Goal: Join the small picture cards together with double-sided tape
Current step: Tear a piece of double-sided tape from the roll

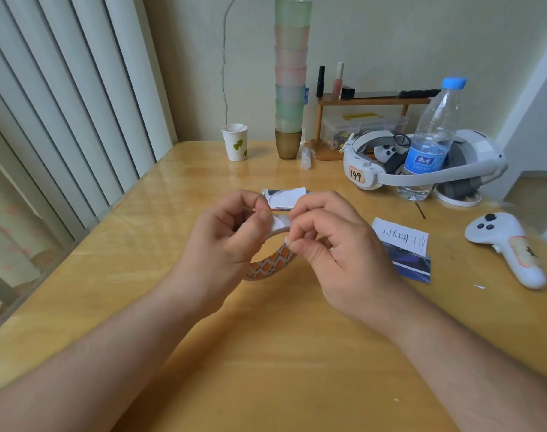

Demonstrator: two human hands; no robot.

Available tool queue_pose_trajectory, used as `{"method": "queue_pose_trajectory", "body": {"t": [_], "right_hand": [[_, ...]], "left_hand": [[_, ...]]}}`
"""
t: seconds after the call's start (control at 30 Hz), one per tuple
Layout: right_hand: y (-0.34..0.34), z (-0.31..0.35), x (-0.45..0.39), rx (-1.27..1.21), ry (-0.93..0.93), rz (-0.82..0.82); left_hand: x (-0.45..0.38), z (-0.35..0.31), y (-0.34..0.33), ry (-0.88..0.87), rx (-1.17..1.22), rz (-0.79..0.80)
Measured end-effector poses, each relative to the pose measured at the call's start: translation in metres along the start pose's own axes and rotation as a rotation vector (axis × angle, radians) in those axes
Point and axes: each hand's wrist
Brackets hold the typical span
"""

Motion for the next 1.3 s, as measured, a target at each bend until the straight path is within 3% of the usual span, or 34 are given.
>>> {"method": "queue_pose_trajectory", "body": {"t": [0.1,0.2,0.27,0.33,0.5,0.57,0.63,0.73,0.87,1.0,1.3], "right_hand": [[0.001,0.002,0.001,-0.080,-0.124,0.059],[0.000,0.005,-0.004,-0.302,-0.359,0.001],[0.001,0.008,-0.007,-0.499,-0.528,-0.060],[0.003,0.012,-0.010,-0.697,-0.699,-0.097],[0.005,0.017,-0.015,-0.908,-1.005,-0.140],[0.004,0.017,-0.016,-0.953,-1.080,-0.133],[0.003,0.018,-0.015,-0.993,-1.129,-0.104],[0.001,0.020,-0.013,-1.037,-1.148,-0.043],[-0.005,0.025,-0.011,-1.060,-1.153,-0.042],[-0.007,0.027,-0.011,-1.083,-1.131,-0.101],[-0.014,0.026,-0.007,-1.012,-1.052,-0.166]], "left_hand": [[-0.008,0.001,0.006,-0.006,0.041,-0.091],[-0.010,0.002,0.023,-0.211,-0.315,-0.083],[-0.008,0.002,0.031,-0.325,-0.655,0.062],[-0.007,0.004,0.033,-0.295,-0.856,0.232],[-0.004,0.008,0.029,-0.249,-0.974,0.499],[-0.003,0.005,0.028,-0.234,-0.901,0.450],[-0.003,0.002,0.024,-0.215,-0.772,0.280],[0.004,-0.005,0.008,0.055,-0.264,0.098],[0.017,-0.012,-0.021,0.344,0.320,0.092],[0.022,-0.018,-0.031,0.414,0.444,0.042],[0.023,-0.017,-0.037,0.464,0.445,-0.099]]}}
Point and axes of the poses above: each hand's wrist, its own x-axis away from the middle knuckle, its own y-axis out of the back of the hand, z = x × y, and after that the axes turned 8 degrees about -z, right-handed
